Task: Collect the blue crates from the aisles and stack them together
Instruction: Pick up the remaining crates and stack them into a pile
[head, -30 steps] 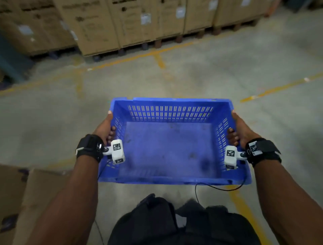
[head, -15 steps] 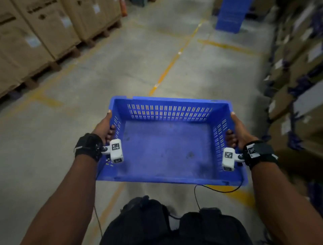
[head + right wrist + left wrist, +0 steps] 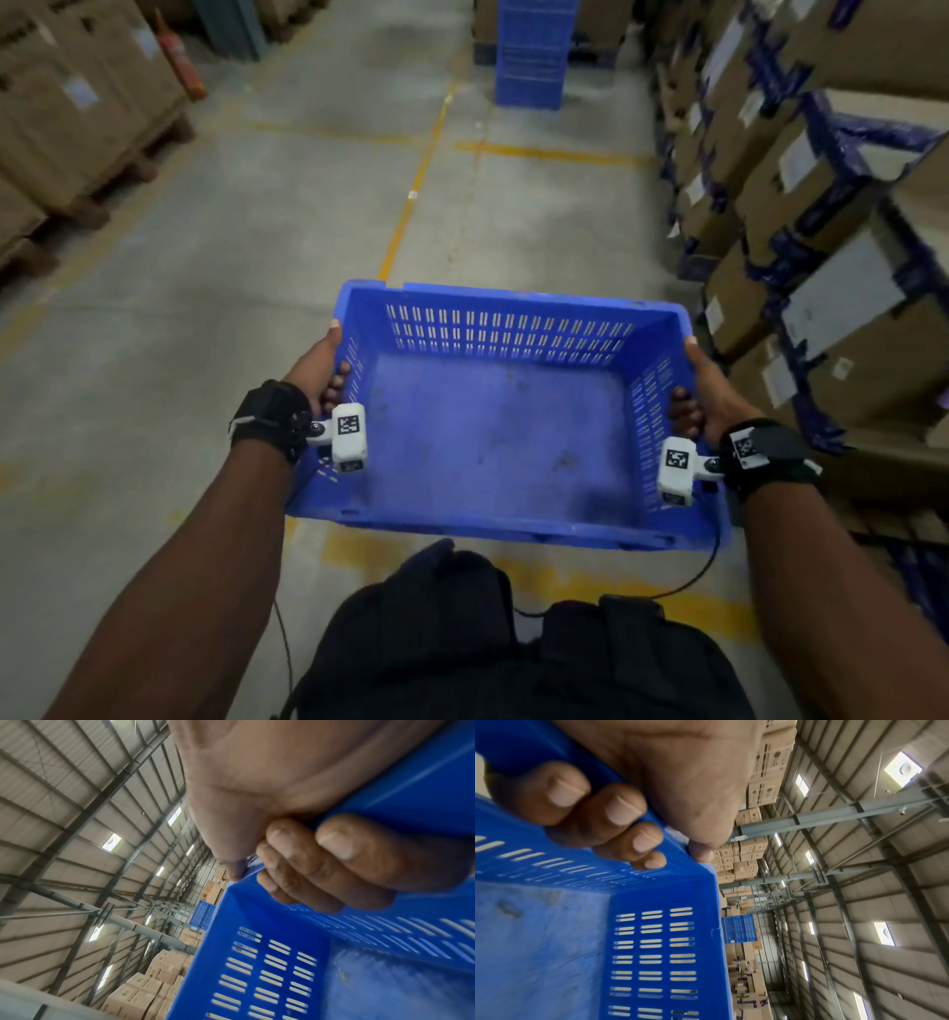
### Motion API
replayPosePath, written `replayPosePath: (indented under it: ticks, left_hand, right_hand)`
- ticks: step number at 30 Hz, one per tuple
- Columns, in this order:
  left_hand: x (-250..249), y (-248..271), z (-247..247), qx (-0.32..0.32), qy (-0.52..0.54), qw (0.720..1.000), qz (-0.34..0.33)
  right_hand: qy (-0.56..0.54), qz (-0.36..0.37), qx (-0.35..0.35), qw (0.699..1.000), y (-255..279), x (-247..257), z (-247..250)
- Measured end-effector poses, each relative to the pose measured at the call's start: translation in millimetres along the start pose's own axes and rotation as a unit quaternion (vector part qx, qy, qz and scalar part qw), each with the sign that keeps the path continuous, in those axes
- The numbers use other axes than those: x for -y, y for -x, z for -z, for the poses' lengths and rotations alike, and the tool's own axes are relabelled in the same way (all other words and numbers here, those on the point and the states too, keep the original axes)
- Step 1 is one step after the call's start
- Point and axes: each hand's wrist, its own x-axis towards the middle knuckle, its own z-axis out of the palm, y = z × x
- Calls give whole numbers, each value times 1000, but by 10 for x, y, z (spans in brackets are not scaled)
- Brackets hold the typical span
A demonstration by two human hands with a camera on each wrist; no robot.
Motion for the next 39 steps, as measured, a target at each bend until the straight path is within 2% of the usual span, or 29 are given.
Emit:
replayPosePath:
  ticks: [2, 5, 12, 18, 27, 33, 39]
  left_hand:
    - [-449, -344, -6, 28, -2, 1000, -6]
    - [-1132, -775, -103, 40, -13, 999, -5]
    - [-2496, -2213, -516, 49, -10, 997, -53]
    - [-3803, -3352, -920, 51, 11, 995, -82]
    - [-5473, -4726, -1247, 21, 31, 997, -72]
    - [-6619, -6068, -1484, 26, 30, 997, -63]
    - [-7921, -7324, -1775, 23, 18, 995, -93]
  right_hand:
    - [-20, 14, 6, 1000, -213, 306, -120]
    - [-39, -3, -15, 999, -460, 760, -253]
    - [-49, 7, -4, 999, -1651, 2118, -412]
    - [-39, 23, 1, 999, -2740, 3635, -501]
    - [-14, 28, 7, 999, -4105, 5807, -745]
    - [4, 38, -9, 999, -5329, 7101, -1135]
    - [-20, 45, -17, 999, -6342, 8345, -1410]
